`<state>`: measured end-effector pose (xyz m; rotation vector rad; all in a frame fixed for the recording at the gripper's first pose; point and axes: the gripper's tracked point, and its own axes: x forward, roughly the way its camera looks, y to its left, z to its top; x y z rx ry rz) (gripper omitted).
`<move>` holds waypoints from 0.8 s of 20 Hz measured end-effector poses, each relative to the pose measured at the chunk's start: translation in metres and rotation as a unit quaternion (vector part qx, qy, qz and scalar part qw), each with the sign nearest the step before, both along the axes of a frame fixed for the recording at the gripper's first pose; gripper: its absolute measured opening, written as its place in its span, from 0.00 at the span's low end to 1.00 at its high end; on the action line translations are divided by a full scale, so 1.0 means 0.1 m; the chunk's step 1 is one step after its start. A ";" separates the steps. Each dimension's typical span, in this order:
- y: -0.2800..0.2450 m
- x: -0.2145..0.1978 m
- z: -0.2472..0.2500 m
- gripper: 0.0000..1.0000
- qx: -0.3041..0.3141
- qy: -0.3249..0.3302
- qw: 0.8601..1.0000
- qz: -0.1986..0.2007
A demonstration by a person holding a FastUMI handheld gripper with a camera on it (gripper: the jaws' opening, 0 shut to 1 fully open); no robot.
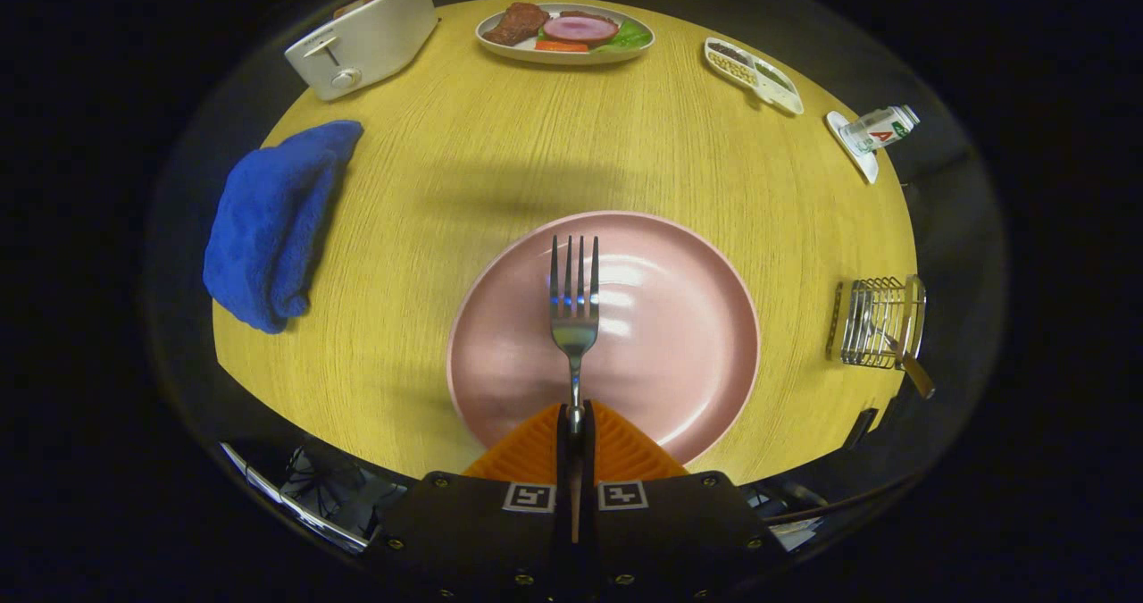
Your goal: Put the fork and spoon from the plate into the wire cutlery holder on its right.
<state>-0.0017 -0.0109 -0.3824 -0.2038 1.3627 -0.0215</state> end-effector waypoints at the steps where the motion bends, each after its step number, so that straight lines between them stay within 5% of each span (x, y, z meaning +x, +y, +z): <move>1: -0.03 0.03 0.06 0.03 -0.002 -0.005 1.000 -0.004; 16: -0.89 0.27 0.74 0.03 -0.038 -0.045 0.994 -0.091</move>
